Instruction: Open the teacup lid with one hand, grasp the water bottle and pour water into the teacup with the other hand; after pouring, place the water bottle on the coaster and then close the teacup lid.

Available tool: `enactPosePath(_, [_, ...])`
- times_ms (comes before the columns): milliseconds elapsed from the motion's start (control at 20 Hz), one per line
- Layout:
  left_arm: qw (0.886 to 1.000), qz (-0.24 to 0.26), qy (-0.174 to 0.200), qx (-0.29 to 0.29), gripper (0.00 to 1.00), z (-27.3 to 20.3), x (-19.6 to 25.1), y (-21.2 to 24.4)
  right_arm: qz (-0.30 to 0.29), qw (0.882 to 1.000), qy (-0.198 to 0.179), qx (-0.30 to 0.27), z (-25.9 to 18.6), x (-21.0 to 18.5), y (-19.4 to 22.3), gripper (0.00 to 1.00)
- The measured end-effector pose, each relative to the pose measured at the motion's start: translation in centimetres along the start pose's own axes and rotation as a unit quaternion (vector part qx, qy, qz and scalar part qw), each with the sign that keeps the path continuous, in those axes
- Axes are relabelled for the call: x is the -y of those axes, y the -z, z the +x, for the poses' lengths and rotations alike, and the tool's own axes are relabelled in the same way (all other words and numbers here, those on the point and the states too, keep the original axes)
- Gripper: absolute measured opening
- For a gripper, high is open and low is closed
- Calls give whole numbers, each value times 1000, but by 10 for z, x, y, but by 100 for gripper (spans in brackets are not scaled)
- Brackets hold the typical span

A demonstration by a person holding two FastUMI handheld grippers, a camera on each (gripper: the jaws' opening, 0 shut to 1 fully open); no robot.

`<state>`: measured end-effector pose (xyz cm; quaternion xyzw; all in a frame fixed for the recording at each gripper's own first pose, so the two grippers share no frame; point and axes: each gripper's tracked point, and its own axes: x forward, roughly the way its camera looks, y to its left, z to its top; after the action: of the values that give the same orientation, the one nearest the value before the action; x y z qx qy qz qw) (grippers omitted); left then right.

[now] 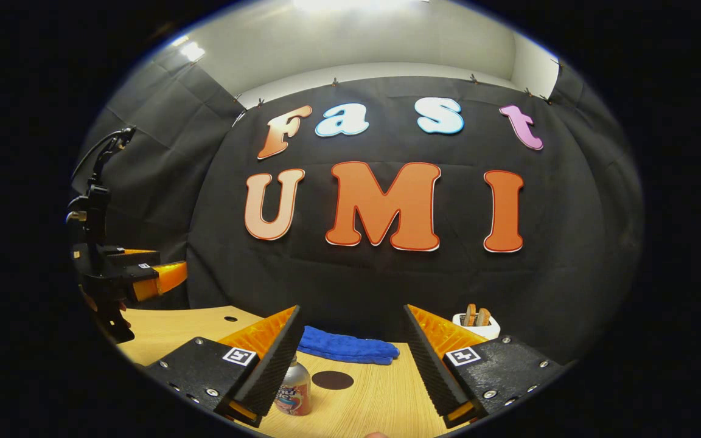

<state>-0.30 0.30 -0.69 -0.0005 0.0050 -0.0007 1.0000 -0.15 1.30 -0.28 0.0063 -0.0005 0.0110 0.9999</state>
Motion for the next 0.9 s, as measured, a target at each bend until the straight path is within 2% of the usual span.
enactPosePath(200, [1000, -1, 4, -6, 99, 0, 2, 6, 0, 1000, -4, -4, 0, -4, 5, 97])
enactPosePath(350, [1000, -7, 27, -12, 99, -1, 11, 14, 1, 1000, -13, -14, 0, -9, 16, 98])
enactPosePath(650, [998, 7, 38, -40, 100, -4, 17, 42, 17, 997, -42, -55, -1, -29, 52, 98])
enactPosePath(800, [998, -6, 45, -53, 100, -8, 20, 53, 21, 995, -53, -80, -2, -38, 73, 98])
enactPosePath(900, [996, -7, 49, -69, 93, -9, 21, 67, 22, 994, -58, -94, -1, -43, 85, 98])
